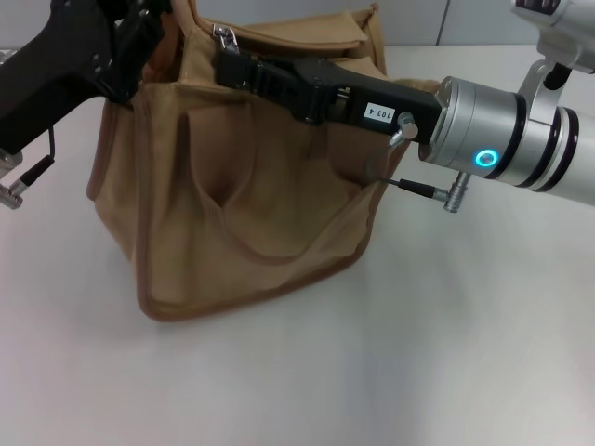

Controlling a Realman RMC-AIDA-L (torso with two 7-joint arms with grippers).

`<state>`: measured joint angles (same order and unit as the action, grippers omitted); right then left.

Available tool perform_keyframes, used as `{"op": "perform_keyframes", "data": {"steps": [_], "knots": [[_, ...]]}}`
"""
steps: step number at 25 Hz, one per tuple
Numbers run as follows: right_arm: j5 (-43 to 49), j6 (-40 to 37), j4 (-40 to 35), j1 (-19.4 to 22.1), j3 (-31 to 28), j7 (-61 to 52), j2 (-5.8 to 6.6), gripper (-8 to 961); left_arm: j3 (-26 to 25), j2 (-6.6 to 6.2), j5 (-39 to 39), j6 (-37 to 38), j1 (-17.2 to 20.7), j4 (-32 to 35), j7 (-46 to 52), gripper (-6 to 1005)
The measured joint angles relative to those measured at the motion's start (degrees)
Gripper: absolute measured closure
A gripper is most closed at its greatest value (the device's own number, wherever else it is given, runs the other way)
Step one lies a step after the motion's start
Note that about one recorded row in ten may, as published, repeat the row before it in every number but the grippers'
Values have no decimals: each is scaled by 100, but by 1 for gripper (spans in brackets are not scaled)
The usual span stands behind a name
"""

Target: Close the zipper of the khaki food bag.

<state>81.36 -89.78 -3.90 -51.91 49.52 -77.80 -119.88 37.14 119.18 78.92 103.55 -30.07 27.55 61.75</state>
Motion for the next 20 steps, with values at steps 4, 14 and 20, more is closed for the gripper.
{"op": "perform_keyframes", "data": {"steps": [4,14,20], "knots": [[12,-33,-49,34,26,0,0,911,-16,0,-7,6,11,-4,0,946],[7,-49,-279,388,-25,-41,8,947,-28,-10,-75,3,75,-4,-9,944],[6,-21,-722,800,-47,-294,20,942,-86,-17,-114,-29,158,-4,-91,944]]}}
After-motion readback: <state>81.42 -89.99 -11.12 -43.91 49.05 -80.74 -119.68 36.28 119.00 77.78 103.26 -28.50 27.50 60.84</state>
